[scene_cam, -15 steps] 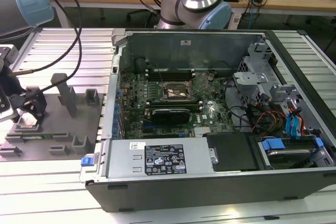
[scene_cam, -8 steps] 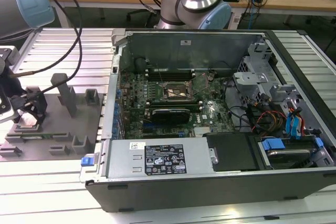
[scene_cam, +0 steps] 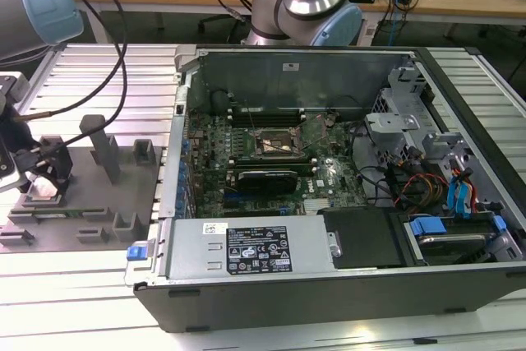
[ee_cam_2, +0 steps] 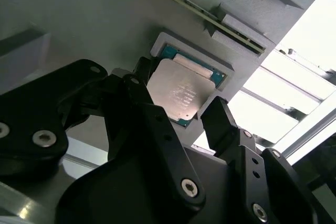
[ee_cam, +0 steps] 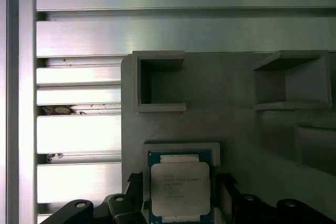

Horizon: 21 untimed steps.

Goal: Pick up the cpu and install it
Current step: 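Pick up the cpu and move it towards the insertion slot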

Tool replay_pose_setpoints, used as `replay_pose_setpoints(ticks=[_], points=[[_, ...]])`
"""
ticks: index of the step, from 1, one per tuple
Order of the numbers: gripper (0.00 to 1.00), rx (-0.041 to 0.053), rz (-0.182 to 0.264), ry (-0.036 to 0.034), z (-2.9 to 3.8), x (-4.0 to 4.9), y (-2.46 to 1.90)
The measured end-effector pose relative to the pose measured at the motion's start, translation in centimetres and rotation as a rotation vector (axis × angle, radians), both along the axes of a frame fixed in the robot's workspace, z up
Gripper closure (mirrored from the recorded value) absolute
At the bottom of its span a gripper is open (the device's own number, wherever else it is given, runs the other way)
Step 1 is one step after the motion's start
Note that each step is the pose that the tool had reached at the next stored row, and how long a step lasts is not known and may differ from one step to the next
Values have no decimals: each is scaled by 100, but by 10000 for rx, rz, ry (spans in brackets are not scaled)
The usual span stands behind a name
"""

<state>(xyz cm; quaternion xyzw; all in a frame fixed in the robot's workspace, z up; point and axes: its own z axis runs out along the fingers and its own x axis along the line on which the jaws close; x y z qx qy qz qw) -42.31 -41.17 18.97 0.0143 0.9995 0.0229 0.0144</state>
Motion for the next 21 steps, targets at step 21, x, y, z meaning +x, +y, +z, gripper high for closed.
replay_pose_setpoints(ticks=[21], points=[[34,-1,-4,8,-17,-1,22]])
